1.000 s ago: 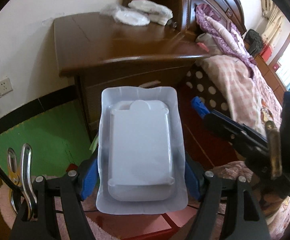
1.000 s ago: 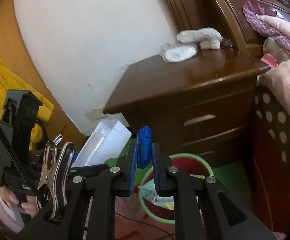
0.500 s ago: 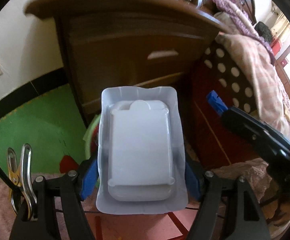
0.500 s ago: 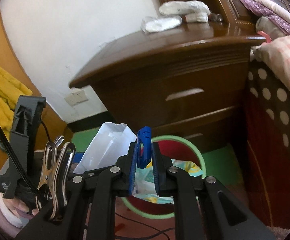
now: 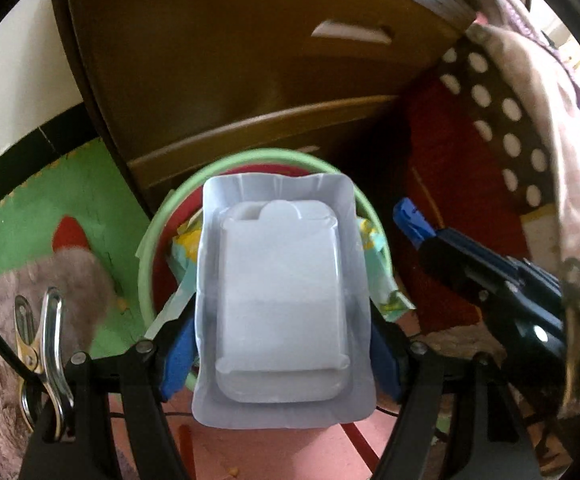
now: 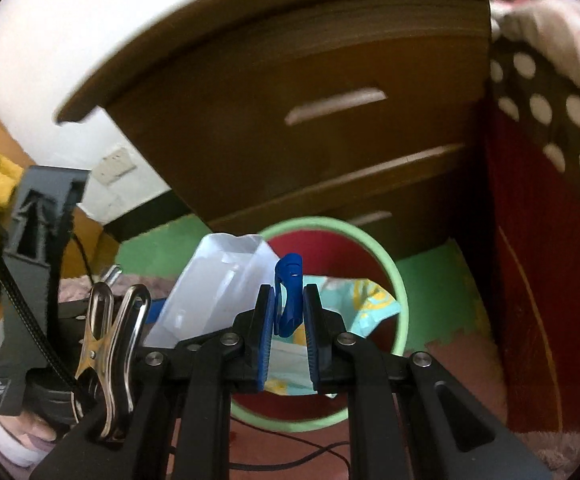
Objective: Collect trash
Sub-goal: 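Carry the white tray with the left tool down over the red bin, then open the left tool to drop the white tray into the bin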
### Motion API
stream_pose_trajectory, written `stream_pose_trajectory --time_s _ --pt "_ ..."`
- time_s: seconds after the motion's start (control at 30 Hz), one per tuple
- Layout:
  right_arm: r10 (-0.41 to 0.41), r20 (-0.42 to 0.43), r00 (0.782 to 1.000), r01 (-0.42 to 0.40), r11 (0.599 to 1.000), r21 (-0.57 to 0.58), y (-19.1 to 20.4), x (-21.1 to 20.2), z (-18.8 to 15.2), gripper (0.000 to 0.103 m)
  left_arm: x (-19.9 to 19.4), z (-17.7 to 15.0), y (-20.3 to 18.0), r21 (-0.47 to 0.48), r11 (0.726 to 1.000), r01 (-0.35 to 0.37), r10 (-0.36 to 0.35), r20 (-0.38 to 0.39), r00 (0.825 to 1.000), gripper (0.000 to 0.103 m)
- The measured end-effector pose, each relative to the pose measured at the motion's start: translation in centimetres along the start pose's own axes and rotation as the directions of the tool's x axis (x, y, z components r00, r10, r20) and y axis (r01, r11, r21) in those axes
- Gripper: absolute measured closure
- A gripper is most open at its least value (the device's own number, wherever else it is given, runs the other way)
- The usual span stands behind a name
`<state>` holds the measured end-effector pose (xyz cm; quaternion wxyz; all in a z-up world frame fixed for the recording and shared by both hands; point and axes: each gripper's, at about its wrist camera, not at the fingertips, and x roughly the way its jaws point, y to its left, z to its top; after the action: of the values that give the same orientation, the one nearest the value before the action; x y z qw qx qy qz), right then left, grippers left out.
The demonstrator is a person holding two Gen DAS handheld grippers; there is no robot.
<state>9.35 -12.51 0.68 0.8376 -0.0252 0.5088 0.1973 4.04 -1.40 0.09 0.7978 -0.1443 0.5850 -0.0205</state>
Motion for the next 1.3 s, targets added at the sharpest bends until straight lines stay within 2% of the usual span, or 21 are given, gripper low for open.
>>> stream_pose_trajectory --time_s 0.23,0.57,0.77,0.9,1.07,1.3 --pt "-0.025 -0.098 0.995 0.029 0.999 0.036 -1.5 3.9 -1.0 0.088 3.0 -0.2 1.5 -0.033 0.999 -0.006 0.005 -0.039 0.999 0.026" --pt "-0.032 -0.179 0.983 0.047 0.996 0.079 -2.6 7.7 -1.7 0.087 5.9 -0.9 2.5 -0.045 0.998 -0.038 0.034 -0.077 0.996 0.027" --pt "-0.012 -0.215 0.977 0.043 0.989 0.142 -3.6 9.0 -2.4 0.088 8.2 -0.8 3.1 -0.094 0.995 -0.017 0.005 -0.128 0.992 0.027" --pt "-0.049 -0.255 0.966 0.086 0.987 0.137 -3.9 10.3 -3.0 0.088 9.9 -1.2 3.2 -0.103 0.994 -0.041 0.022 -0.172 0.985 0.026" --pt "-0.068 -0.252 0.965 0.098 0.989 0.107 -3.3 10.8 -3.1 0.088 10.1 -0.9 3.1 -0.079 0.995 -0.067 0.054 -0.152 0.987 0.026" --pt "-0.054 -0.262 0.964 0.093 0.986 0.138 -3.9 11.2 -3.6 0.088 10.1 -0.7 2.7 -0.054 0.994 -0.093 0.085 -0.132 0.988 0.026"
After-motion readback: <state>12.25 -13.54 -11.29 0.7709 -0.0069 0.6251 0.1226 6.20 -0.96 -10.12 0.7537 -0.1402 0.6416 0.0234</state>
